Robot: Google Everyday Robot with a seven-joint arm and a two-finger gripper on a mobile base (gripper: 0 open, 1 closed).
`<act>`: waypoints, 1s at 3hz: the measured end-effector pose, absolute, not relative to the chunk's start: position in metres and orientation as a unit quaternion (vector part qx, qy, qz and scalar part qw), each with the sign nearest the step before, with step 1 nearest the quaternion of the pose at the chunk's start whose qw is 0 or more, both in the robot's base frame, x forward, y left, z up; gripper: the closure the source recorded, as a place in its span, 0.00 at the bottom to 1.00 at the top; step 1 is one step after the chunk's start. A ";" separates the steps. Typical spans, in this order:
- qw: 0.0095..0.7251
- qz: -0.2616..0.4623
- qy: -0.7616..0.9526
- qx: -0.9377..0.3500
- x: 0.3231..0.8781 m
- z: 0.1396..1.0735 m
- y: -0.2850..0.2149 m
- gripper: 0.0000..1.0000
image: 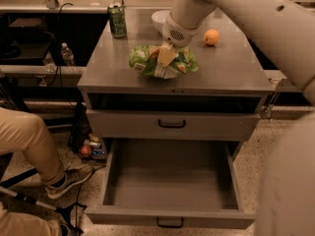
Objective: Place green rice chip bag into middle drawer
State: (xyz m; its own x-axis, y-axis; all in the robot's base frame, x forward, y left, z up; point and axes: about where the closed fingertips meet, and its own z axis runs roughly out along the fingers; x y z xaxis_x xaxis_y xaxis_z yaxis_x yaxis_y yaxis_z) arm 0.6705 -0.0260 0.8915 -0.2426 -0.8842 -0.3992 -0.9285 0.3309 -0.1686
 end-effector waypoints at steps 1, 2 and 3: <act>0.240 0.064 0.773 -0.584 0.632 0.918 -0.050 1.00; 0.248 0.071 0.768 -0.586 0.591 0.936 -0.075 1.00; 0.241 0.094 0.775 -0.577 0.552 0.935 -0.098 1.00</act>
Offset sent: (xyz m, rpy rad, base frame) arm -0.1321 -0.0887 0.0684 0.0882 -0.0466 0.0458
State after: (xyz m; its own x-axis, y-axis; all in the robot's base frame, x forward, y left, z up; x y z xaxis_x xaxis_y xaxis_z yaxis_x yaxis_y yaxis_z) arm 0.5520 -0.0981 0.9349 -0.2179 -0.8486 -0.4820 -0.9394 0.3163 -0.1322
